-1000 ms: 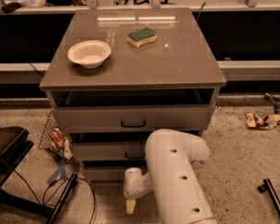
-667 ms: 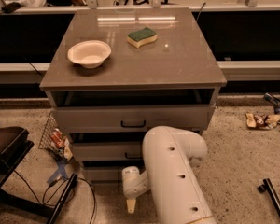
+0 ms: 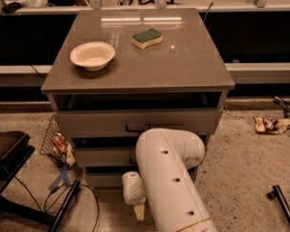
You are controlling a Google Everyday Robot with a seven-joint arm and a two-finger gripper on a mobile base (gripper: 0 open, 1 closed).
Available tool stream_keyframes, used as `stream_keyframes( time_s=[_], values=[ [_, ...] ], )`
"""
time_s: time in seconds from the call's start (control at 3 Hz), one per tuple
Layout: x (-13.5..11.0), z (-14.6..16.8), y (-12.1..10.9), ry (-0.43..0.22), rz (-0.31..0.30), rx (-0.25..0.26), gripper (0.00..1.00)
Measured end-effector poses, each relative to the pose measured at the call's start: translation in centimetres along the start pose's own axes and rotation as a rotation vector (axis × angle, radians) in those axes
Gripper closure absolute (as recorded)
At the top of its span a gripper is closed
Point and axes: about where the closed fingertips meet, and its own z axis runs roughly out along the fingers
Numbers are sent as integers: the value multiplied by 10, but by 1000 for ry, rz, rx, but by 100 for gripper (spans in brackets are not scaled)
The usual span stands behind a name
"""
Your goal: Open bottom drawer
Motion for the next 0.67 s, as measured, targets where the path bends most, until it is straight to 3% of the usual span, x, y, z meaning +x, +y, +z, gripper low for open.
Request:
stream_keyframes(
  time_s=[0.67],
  values=[
    [2,2,3,3,-1,-4,48]
  ],
)
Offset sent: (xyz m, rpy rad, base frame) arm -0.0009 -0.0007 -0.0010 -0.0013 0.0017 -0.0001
